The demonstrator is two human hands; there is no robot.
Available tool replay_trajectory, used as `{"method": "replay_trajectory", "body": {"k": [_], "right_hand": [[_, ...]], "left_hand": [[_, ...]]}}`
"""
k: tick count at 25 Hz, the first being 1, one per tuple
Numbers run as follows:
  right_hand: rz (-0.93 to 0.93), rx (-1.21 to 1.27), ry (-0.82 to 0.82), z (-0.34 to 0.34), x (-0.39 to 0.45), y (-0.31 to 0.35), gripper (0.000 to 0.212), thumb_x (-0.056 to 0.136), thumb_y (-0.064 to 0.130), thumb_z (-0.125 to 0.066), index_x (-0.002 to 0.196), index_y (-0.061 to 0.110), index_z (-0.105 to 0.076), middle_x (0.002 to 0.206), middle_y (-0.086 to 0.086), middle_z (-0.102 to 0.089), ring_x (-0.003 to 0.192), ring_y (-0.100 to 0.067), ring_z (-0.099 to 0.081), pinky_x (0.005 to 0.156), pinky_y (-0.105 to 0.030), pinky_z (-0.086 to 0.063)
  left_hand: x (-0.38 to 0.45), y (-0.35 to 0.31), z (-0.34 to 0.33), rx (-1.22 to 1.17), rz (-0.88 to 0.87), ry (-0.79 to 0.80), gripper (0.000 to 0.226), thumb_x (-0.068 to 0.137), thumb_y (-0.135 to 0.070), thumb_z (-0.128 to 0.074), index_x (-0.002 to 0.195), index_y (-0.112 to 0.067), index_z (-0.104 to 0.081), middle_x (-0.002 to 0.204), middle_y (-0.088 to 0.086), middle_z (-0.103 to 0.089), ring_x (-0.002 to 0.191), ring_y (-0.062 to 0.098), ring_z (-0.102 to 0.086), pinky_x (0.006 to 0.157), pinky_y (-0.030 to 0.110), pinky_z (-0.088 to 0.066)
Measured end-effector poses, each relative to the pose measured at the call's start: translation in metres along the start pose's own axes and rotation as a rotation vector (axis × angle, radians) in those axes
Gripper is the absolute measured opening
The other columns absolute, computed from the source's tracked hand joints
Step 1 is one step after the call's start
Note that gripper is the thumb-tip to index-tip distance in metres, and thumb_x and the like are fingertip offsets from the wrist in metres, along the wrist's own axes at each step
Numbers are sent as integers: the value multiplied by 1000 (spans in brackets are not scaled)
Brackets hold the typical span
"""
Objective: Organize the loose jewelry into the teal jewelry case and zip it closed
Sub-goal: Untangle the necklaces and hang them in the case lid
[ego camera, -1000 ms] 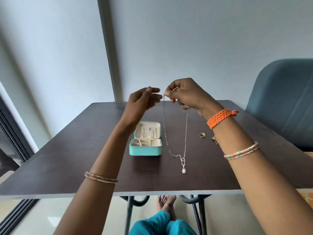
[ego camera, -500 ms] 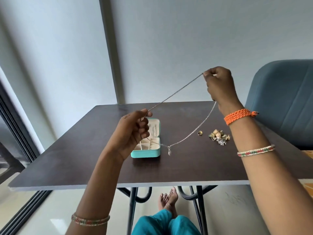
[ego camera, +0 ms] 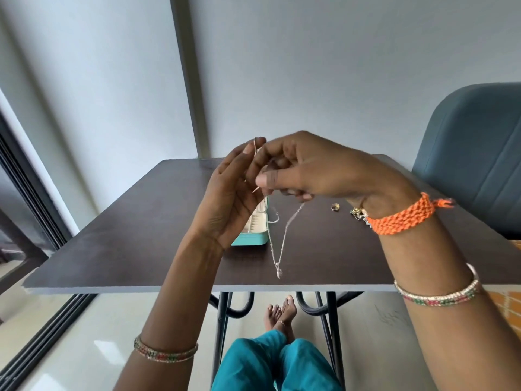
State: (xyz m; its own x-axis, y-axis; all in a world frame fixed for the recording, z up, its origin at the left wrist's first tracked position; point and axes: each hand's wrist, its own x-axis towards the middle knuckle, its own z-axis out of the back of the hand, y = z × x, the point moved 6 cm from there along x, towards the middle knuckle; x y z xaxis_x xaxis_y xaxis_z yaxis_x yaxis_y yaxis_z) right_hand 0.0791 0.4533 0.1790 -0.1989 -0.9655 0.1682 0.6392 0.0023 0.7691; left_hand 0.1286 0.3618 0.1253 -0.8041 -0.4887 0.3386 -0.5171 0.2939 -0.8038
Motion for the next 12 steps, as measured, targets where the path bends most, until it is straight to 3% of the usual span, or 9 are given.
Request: {"method": "replay_trajectory", "body": {"k": [1, 3, 5, 8, 10, 12], "right_hand": [[28, 15, -5, -1, 1, 4, 11, 89, 3, -58, 88, 11, -65, 69, -1, -67, 46, -2, -44, 41, -16, -34], [75, 26, -80, 4, 3, 7, 15, 89, -1, -57, 88, 10, -67, 76, -4, -72, 47, -3, -49, 41, -16, -35], [120, 57, -182, 11, 3, 6, 15, 87, -5, -57, 85, 7, -66, 75, -6, -72, 43, -2, -49, 39, -15, -33], [123, 128, -326, 14, 3, -1, 14, 85, -7, -60, 80, 6, -62, 72, -7, -66, 38, 1, -49, 39, -9, -32], [69, 72, -418, 13, 2, -12, 12, 83, -1, -63, 81, 11, -61, 72, -2, -63, 44, 4, -53, 44, -7, -35], [-30, 99, -393, 8, 2, -27, 8, 85, 6, -61, 86, 14, -62, 71, 3, -60, 48, 3, -51, 45, -9, -35]], "left_hand": [[-3, 1, -3, 6, 12, 11, 38, 93, -29, -51, 124, -7, -50, 111, 9, -59, 86, 17, -60, 82, 33, -51], [-9, -1, -6, 47, 49, -9, 34, 94, -36, -46, 117, -12, -52, 90, 2, -58, 62, 10, -51, 52, 19, -47], [-16, -1, -8, 148, 127, -30, 26, 95, -42, -41, 98, -19, -53, 65, -4, -45, 43, 4, -29, 34, 12, -23], [-21, -2, -9, 293, 205, -43, 23, 94, -40, -44, 80, -25, -54, 49, -9, -24, 37, 2, -13, 36, 12, -7], [-19, -1, -7, 371, 228, -39, 28, 96, -31, -46, 70, -22, -55, 48, -10, -20, 37, 3, -13, 37, 12, -9], [-17, 1, -7, 408, 234, -32, 33, 97, -26, -47, 67, -18, -57, 48, -9, -21, 37, 3, -15, 36, 11, -14]]}}
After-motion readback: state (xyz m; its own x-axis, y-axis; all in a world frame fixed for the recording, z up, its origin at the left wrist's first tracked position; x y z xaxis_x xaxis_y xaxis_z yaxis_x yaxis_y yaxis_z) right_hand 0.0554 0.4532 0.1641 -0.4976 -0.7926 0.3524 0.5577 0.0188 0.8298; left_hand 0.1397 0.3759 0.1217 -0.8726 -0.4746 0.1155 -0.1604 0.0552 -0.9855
